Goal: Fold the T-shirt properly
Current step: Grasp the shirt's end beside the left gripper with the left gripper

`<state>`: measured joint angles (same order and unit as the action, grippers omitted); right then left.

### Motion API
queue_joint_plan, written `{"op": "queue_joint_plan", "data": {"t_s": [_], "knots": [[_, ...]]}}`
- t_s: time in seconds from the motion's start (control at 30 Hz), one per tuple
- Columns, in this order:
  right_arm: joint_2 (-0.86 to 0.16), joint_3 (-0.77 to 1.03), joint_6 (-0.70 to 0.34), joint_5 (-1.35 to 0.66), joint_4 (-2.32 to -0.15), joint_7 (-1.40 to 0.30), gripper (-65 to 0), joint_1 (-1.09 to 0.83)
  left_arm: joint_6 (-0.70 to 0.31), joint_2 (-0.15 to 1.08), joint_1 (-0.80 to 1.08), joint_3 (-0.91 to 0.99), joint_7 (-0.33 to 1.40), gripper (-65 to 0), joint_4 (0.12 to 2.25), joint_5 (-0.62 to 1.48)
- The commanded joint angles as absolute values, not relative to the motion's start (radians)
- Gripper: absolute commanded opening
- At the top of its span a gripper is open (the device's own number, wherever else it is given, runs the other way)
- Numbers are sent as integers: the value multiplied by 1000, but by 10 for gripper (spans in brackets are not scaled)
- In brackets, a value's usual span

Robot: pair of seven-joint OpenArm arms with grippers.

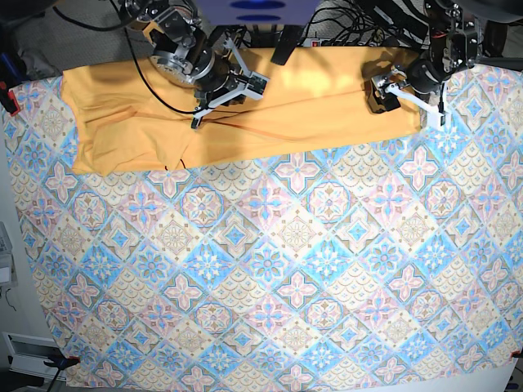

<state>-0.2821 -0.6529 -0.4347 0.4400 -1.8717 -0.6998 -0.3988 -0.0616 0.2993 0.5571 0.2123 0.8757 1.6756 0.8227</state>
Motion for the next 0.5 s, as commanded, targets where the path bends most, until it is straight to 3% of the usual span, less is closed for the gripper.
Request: {"op": "queue_joint_plan", "data": {"t_s": [0.0,0.33,0.4,0.47], "knots": [[-283,-651,-430,440,-1886,-687,-641,-397,-62,311,561,216,888,-83,1685,832],[-283,-651,-430,440,-1886,-687,-642,-397,-61,311,558,216,888,-87,1681,834],[-283,-651,-430,440,-1886,-687,-642,-397,-61,309,558,216,886,-143,1682,834],[-283,-651,-430,440,-1886,-687,-642,-397,-61,309,558,216,880,-266,1682,834]]}}
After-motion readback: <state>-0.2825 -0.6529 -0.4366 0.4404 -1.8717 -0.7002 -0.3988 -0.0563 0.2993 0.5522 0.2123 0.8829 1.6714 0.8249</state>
